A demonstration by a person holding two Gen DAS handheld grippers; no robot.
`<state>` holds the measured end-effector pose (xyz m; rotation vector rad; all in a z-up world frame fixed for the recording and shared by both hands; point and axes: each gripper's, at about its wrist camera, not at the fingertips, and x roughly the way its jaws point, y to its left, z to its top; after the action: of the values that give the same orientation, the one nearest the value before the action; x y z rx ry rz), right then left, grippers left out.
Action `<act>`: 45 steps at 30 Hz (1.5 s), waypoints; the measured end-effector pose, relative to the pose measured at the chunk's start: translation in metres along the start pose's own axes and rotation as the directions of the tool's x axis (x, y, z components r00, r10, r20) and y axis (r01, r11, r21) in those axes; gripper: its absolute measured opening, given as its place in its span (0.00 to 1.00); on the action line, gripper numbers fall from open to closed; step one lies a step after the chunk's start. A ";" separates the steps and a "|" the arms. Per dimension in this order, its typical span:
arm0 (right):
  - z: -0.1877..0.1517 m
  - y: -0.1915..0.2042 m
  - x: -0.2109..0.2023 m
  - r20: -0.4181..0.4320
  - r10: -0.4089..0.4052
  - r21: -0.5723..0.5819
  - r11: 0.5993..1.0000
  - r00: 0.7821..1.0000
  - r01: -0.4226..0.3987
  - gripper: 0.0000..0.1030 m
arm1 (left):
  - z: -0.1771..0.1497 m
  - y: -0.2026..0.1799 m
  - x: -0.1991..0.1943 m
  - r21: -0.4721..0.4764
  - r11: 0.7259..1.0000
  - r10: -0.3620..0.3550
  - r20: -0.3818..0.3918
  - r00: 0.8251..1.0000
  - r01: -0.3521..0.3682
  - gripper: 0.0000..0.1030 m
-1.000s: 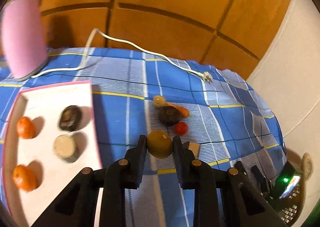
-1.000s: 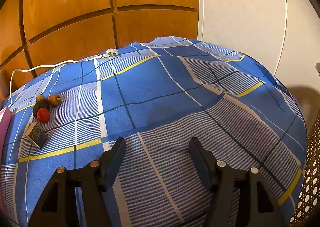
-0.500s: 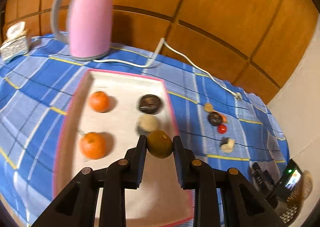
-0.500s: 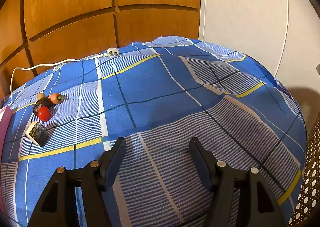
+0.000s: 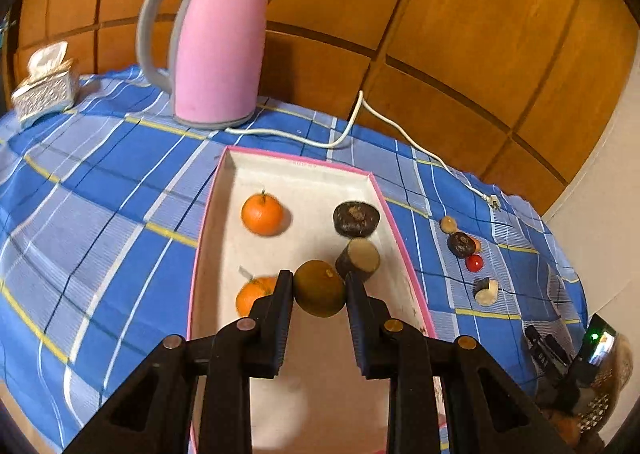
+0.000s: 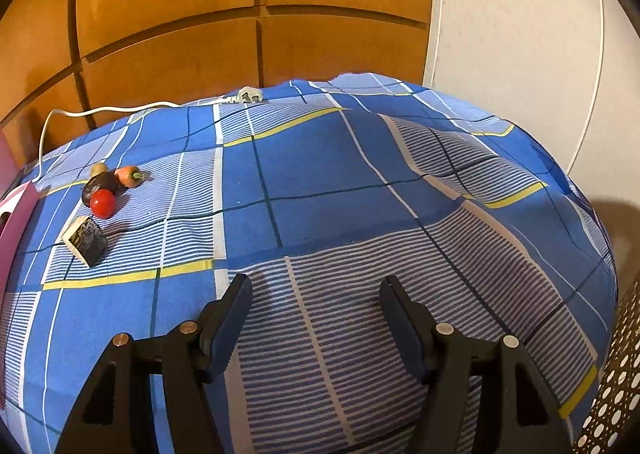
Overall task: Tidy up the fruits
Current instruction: 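Carry the brown fruit with the left tool into the tray and release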
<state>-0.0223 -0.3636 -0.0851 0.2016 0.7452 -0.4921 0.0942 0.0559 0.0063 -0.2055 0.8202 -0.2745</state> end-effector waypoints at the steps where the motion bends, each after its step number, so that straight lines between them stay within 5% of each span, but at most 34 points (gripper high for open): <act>1: 0.000 0.002 0.000 0.000 0.002 -0.027 1.000 1.000 -0.002 0.65 | 0.004 -0.001 0.002 0.015 1.000 0.003 0.004 1.000 -0.003 0.26; 12: -0.008 0.029 -0.006 0.042 0.089 -0.252 0.965 0.995 -0.076 0.60 | 0.026 -0.009 0.064 0.149 0.989 0.021 -0.094 0.995 -0.007 0.26; 21: -0.009 0.029 -0.002 0.032 0.120 -0.240 0.965 0.992 -0.109 0.60 | 0.025 -0.005 0.104 0.148 0.989 0.039 -0.193 0.980 -0.010 0.26; 45: -0.011 0.029 -0.003 0.037 0.115 -0.245 0.964 0.993 -0.103 0.60 | -0.003 -0.018 0.038 0.069 0.998 0.021 -0.109 0.994 -0.014 0.50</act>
<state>-0.0159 -0.3334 -0.0906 0.0010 0.7334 -0.2967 0.1139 0.0266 -0.0163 -0.1200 0.9200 -0.2987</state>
